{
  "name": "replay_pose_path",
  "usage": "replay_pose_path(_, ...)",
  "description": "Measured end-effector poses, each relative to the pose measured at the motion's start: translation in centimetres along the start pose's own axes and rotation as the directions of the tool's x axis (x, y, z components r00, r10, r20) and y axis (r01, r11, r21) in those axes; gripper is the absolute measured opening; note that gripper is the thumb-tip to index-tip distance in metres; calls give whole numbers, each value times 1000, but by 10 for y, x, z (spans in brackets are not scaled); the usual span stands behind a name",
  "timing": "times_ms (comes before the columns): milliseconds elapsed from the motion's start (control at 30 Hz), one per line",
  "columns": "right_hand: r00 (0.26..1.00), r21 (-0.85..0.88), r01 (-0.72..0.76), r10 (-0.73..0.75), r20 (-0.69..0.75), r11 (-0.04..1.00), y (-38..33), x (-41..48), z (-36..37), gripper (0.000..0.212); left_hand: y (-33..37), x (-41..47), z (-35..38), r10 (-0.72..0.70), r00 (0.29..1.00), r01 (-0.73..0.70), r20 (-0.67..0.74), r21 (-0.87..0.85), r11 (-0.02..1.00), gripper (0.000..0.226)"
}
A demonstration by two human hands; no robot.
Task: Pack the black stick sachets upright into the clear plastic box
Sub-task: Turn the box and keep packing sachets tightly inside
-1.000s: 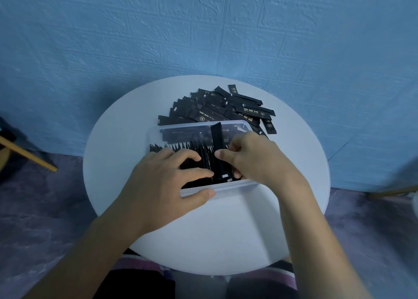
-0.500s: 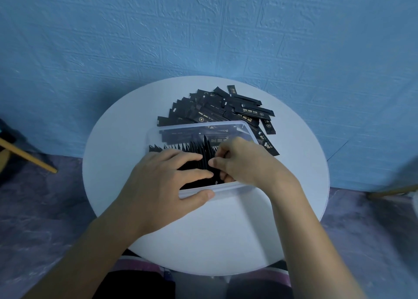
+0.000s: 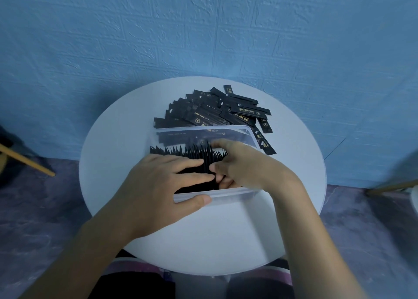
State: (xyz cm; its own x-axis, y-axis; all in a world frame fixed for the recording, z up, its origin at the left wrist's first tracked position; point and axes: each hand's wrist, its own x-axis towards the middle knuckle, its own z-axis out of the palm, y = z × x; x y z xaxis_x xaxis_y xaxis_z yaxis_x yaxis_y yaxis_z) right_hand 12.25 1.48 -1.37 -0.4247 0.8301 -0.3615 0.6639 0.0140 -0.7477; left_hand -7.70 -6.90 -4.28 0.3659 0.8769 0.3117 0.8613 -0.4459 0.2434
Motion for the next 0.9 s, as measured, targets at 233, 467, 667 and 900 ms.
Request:
replay_pose_path(233, 998, 90, -26, 20, 65, 996, -11, 1, -4, 56, 1, 0, -1, -9, 1000, 9, 13, -15, 1000, 44)
replay_pose_path(467, 998, 82, 13, -19, 62, 997, -8, 3, -7, 53, -1, 6, -1, 6, 999, -6, 47, 0, 1000, 50)
replay_pose_path(667, 998, 63, 55, -55, -8, 996, -5, 9, -9, 32, 1, 7, 1, -13, 999, 12, 44, 8, 1000, 47)
replay_pose_path(900, 997, 20, 63, -63, 46, 998, -5, 14, -8, 48, -1, 5, 5, -14, 1000, 14, 12, 16, 1000, 44)
